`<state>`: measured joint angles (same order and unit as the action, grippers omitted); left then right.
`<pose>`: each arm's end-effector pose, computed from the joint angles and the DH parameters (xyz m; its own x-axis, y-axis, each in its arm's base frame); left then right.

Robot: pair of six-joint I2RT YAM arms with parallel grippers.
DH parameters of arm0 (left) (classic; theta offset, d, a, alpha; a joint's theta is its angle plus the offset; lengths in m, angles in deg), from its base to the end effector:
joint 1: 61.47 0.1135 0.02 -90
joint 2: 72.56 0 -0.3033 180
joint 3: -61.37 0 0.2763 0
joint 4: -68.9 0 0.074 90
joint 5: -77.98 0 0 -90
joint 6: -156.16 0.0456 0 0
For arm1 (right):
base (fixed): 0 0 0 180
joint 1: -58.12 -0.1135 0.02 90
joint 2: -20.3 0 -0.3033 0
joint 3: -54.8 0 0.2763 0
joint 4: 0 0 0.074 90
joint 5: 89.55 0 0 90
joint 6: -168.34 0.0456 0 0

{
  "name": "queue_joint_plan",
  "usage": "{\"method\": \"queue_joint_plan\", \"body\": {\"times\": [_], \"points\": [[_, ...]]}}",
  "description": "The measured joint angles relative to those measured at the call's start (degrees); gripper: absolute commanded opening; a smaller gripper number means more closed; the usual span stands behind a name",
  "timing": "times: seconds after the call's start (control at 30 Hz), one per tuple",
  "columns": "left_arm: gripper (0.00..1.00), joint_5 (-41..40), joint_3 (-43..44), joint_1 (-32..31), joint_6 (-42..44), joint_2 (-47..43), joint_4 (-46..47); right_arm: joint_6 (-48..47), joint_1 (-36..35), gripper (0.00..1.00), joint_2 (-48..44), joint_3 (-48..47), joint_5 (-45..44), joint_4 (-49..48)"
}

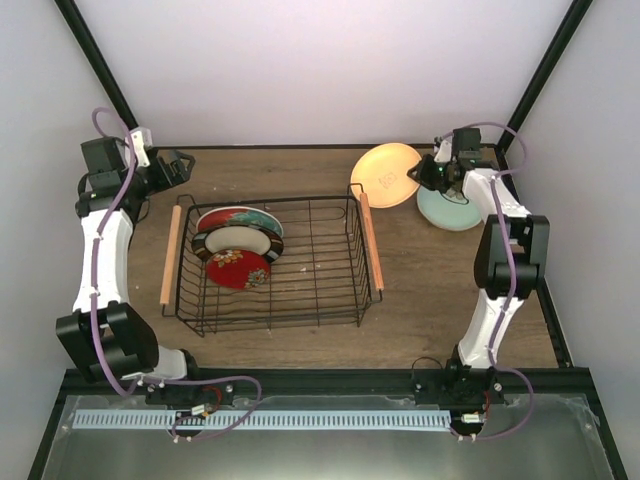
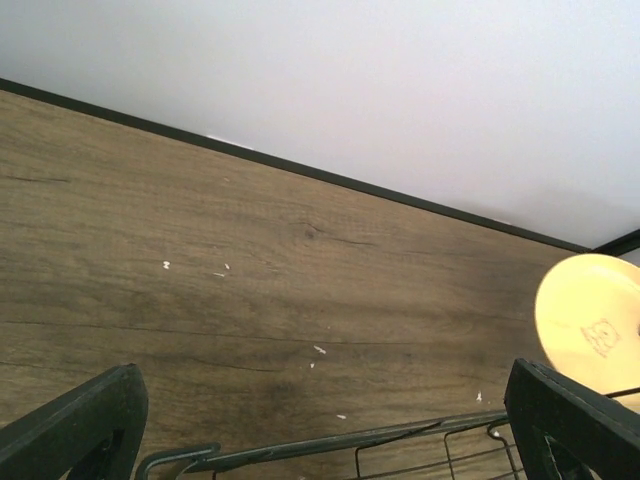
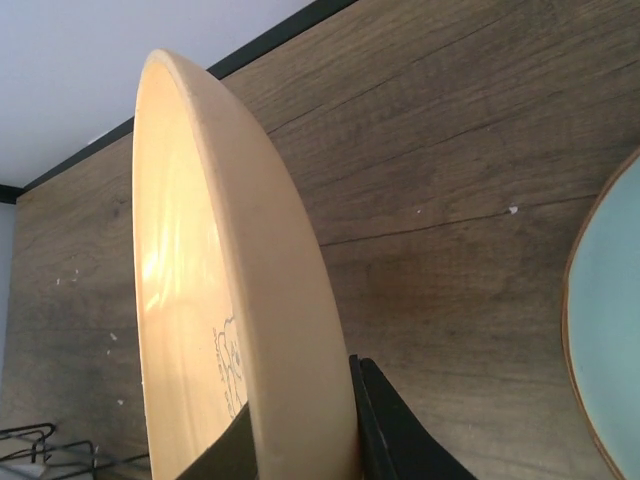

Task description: Unload the plates from the dish rack

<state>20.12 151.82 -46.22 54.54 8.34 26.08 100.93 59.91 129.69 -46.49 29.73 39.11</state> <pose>0.3331 0.0657 0.3970 -0.5600 -0.3294 -0.7602 0.0956 0.8857 -0.4543 0.4720 0.0076 0.2772 -0.7943 0.3600 -0.4893 0.0003 0.8057 0.5923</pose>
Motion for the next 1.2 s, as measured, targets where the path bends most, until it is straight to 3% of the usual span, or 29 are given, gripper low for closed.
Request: {"method": "queue_joint_plan", "body": {"times": [0.3,0.97,1.2], "points": [[1.0,-0.6,0.0,0.0,0.9,-2.6,-1.2,0.5,-0.9,0.01,8.8,-5.2,-1.3,-1.5],[1.0,-1.0,-0.9,0.0,1.3,-2.6,-1.6,1.3,-4.2,0.05,14.1,-5.2,-4.9,-2.0],[1.0,-1.1,-1.5,0.0,1.4,-2.7,-1.6,1.9,-4.2,0.27,14.7,-5.2,-4.5,-1.9]]}}
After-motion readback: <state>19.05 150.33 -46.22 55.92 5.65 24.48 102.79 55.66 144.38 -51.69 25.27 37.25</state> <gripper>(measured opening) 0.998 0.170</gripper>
